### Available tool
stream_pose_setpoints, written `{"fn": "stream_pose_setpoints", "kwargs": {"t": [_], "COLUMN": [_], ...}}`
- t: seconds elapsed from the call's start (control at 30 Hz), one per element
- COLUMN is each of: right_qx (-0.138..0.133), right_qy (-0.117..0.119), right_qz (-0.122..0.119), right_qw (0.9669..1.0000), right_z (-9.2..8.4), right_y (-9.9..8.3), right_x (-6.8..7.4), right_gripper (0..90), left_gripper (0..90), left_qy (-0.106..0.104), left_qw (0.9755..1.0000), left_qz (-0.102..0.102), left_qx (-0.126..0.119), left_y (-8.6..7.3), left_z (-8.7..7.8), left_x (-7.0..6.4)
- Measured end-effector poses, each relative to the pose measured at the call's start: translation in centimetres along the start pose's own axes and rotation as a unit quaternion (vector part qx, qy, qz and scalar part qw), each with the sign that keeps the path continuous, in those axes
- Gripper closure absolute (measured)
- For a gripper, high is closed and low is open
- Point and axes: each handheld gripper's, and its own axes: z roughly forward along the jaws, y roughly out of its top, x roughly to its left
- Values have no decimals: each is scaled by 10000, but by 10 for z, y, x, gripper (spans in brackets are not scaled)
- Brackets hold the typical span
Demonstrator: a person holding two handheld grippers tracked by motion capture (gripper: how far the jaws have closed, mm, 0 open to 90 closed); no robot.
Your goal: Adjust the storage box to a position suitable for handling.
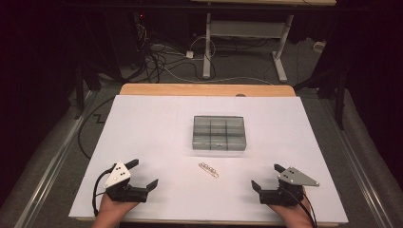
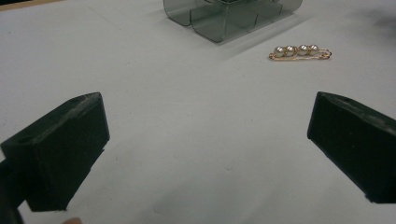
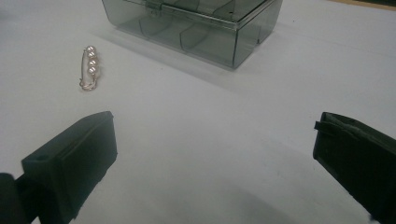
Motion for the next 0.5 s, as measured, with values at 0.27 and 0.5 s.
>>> {"fn": "stream_pose_setpoints", "kwargs": {"t": [0.27, 0.5], "right_qx": [62, 158], "right_qy": [346, 658], "right_qz": [-99, -133], "right_qw": [9993, 9976], "right_z": [7, 20], "right_y": [12, 24], "right_x": [9, 18], "right_gripper": [68, 204], "left_gripper": [14, 0], "left_qy": [-38, 37], "left_qw": [9999, 9999], "left_qz": [89, 63], "left_qx": [60, 124], "left_y": [0, 1], "left_z": [1, 3], "left_x": [-1, -2]}}
